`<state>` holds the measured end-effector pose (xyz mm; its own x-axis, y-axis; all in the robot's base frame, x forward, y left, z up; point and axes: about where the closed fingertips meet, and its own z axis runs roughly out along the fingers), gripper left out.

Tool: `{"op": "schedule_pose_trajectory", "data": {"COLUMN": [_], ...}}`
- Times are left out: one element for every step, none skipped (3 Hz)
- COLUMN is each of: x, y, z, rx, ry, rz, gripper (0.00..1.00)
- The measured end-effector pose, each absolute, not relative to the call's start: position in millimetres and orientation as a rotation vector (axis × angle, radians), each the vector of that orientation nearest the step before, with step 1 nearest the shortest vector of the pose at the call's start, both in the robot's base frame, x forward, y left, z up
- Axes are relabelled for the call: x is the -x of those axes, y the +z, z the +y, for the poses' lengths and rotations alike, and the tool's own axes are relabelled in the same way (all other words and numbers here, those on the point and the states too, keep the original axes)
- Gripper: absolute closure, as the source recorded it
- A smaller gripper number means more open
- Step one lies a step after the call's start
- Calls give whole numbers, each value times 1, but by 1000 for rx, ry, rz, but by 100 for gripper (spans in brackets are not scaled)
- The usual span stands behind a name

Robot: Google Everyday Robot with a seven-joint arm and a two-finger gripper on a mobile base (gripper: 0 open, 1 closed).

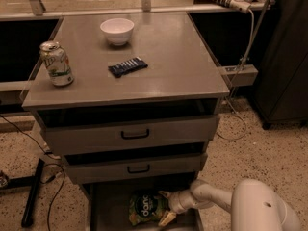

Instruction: Pick green rice chip bag from bottom drawer and place on counter

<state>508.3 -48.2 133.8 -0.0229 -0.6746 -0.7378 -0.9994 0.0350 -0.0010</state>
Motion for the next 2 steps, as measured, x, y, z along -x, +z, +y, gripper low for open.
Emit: {"op": "schedule_pose_trajectory", "data": {"x": [-508, -508], "y": [134, 134], "z": [-48, -48], "rx": [1696, 1696], "ry": [746, 746], "rz": [1756, 1756], "gripper": [42, 65]}}
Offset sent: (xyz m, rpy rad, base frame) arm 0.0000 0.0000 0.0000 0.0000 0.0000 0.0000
